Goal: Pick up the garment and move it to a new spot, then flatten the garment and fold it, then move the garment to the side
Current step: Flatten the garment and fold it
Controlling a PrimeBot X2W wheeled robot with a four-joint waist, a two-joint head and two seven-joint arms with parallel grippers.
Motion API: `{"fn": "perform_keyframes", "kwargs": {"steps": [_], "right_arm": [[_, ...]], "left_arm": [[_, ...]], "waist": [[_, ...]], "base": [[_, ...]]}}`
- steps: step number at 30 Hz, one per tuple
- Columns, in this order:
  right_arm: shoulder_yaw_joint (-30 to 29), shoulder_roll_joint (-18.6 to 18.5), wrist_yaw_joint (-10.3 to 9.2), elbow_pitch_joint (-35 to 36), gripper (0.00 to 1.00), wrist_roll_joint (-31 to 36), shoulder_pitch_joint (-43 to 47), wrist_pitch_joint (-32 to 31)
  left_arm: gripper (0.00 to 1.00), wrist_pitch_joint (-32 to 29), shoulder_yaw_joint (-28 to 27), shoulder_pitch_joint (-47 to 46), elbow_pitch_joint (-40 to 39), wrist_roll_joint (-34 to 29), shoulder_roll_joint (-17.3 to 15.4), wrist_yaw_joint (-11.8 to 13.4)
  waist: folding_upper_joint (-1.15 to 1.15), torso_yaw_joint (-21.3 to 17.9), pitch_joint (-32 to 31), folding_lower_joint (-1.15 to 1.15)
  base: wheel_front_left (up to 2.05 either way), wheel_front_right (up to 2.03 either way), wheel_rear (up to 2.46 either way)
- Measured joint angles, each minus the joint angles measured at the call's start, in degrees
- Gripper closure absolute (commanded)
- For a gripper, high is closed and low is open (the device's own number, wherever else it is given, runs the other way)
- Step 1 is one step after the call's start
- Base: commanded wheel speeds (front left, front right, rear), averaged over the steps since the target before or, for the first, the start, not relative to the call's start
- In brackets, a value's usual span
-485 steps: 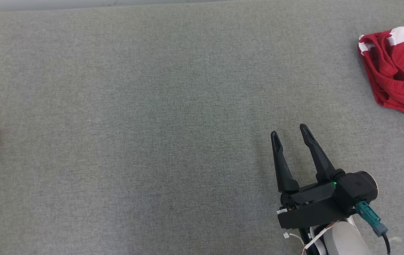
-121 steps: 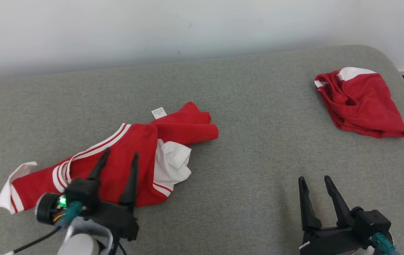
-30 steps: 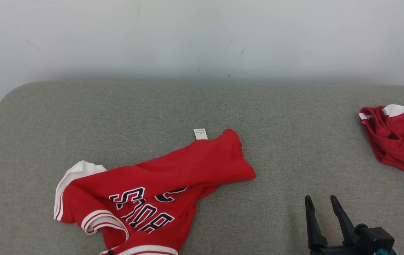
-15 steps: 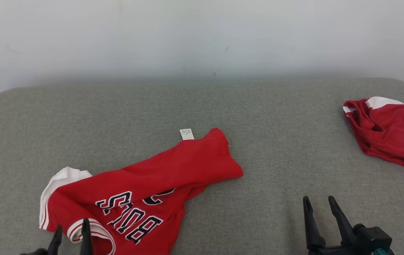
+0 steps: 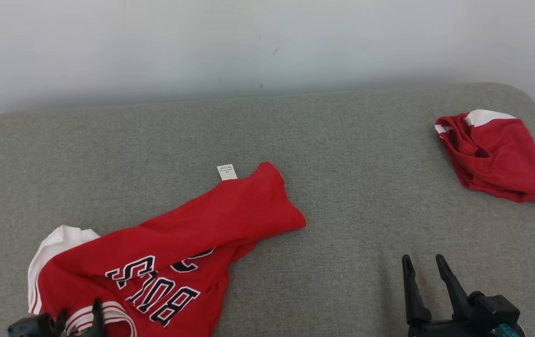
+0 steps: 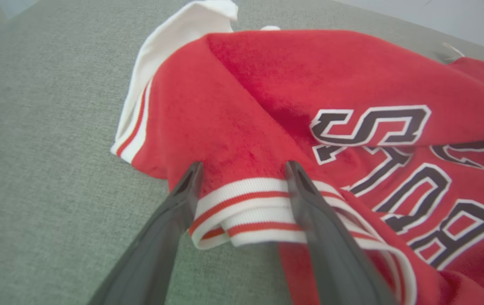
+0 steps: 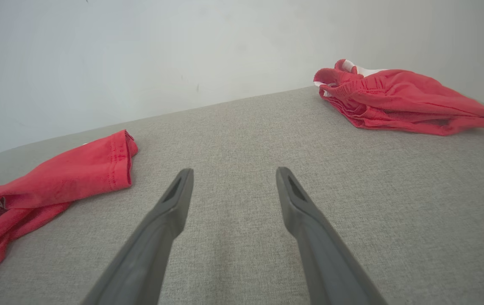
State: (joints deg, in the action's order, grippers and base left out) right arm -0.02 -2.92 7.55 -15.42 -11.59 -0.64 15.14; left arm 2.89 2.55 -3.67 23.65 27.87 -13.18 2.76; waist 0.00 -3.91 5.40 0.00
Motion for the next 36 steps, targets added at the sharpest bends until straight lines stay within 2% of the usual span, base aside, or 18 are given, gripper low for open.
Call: {"fn": "perform_keyframes", "kwargs": {"steps": [2, 3, 5, 11, 16, 28, 32, 36], "right_arm": [[0.0, 0.0, 0.00, -0.1, 0.00, 0.0, -0.3, 0.0], [0.0, 0.0, 0.00, 0.0, 0.00, 0.0, -0.5, 0.0], [0.0, 0.0, 0.00, 0.0, 0.00, 0.0, -0.6, 0.0], [0.1, 0.0, 0.00, 0.0, 0.00, 0.0, -1.1, 0.0], [-0.4, 0.0, 0.00, 0.1, 0.00, 0.0, -1.5, 0.0], [0.2, 0.0, 0.00, 0.6, 0.00, -0.9, -3.4, 0.0], [0.1, 0.0, 0.00, 0.5, 0.00, -1.2, -4.0, 0.0], [0.3, 0.0, 0.00, 0.5, 0.00, -1.4, -4.4, 0.0]], "left_arm": [[0.00, -0.9, 0.6, -1.3, 1.4, -0.4, -0.5, -0.3], [0.38, -0.9, 0.7, -1.6, 2.0, -0.3, -0.5, -0.5], [1.00, -0.5, 0.8, -2.6, 3.6, -0.4, -1.0, -0.8], [1.00, 1.6, 1.4, -6.3, 6.8, -1.3, -3.2, -2.4], [1.00, 4.0, 2.3, -12.1, 5.2, -3.2, -5.2, -3.8], [1.00, 0.0, 6.3, -27.8, -1.0, -6.2, -10.0, -7.4], [1.00, -0.2, 6.7, -31.3, -0.2, -6.3, -10.6, -7.9], [1.00, -0.3, 7.0, -32.1, 4.2, -6.1, -11.0, -8.3]], "waist": [[0.00, 0.1, 0.1, 0.00], [0.00, 0.1, 0.1, 0.00], [0.00, 0.1, 0.2, 0.00], [0.00, 0.0, 0.8, 0.00], [0.00, -0.1, 1.4, 0.00], [0.00, -1.7, 4.2, 0.00], [0.00, -3.0, 5.2, 0.00], [0.00, -4.2, 6.1, 0.00]], "base": [[0.00, 0.00, 0.00], [0.00, 0.00, 0.00], [0.00, 0.00, 0.00], [0.00, 0.00, 0.00], [0.00, 0.00, 0.00], [0.00, 0.00, 0.00], [0.00, 0.00, 0.00], [0.00, 0.00, 0.00]]}}
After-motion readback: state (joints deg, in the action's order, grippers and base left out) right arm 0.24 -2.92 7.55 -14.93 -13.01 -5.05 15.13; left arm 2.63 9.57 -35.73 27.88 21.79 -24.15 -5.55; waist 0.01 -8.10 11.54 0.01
